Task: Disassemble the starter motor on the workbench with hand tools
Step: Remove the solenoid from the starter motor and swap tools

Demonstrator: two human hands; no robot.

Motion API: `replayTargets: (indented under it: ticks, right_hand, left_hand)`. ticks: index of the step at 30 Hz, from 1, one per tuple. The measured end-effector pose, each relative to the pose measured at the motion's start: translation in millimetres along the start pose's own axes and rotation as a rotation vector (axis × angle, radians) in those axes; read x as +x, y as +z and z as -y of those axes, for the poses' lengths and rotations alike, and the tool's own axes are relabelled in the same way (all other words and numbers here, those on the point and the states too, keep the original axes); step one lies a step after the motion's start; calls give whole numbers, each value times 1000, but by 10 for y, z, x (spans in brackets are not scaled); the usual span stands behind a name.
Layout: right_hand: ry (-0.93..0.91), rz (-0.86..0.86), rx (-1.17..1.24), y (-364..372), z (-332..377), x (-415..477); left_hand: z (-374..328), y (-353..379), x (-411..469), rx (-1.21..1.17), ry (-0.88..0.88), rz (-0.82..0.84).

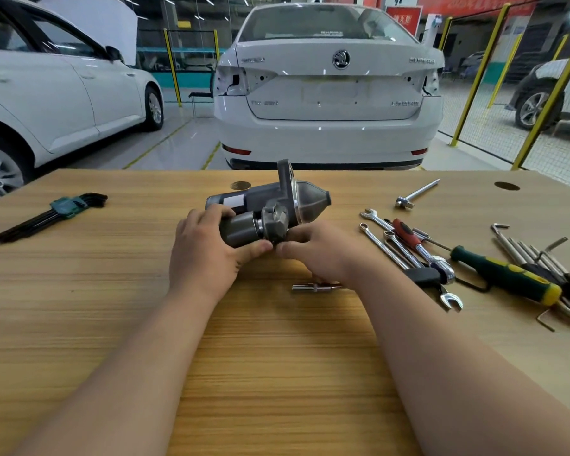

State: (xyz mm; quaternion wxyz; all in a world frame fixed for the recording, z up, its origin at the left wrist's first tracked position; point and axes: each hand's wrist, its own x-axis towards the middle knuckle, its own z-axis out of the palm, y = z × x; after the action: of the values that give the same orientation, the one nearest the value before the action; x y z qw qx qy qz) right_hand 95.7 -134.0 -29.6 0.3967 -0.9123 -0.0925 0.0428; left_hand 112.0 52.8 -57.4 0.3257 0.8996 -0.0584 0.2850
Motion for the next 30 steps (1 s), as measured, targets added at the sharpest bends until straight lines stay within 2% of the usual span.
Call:
replayTargets:
  ticks: [9,12,17,19,21,23,25,26,28,30]
  right_hand:
    - [-111,-127,-91,94,-84,46]
    - [-150,-149,-128,97,-102,73]
    - [-207,-295,-137,55,-98,86]
    - [-198,-341,-13,-2,-104,53]
    - [-127,-385,217,-73,-111,8]
    - [18,-370,649,-127,-107,-40]
    - [140,-231,1139,-145,-78,-115]
    - [174,-147,1303,-145,-60,-163]
    - [229,-37,1378,-141,-17,-273]
    - [297,-47,1264,-136,13,-368]
  left_hand:
    - [73,-38,63,17,75,26]
    - [90,-94,89,34,132,83]
    - [102,-153,129,-30,121,95]
    - [148,-166,134,-4,108,84]
    - [236,-201,131,39,73,65]
    - [325,-252,119,66,11,52]
    - [391,-309,77,79,-54,39]
    - [407,-342,47,81,-80,46]
    - [387,-405,-30,101,-138,111]
    - [290,-439,-106,223,-157,207]
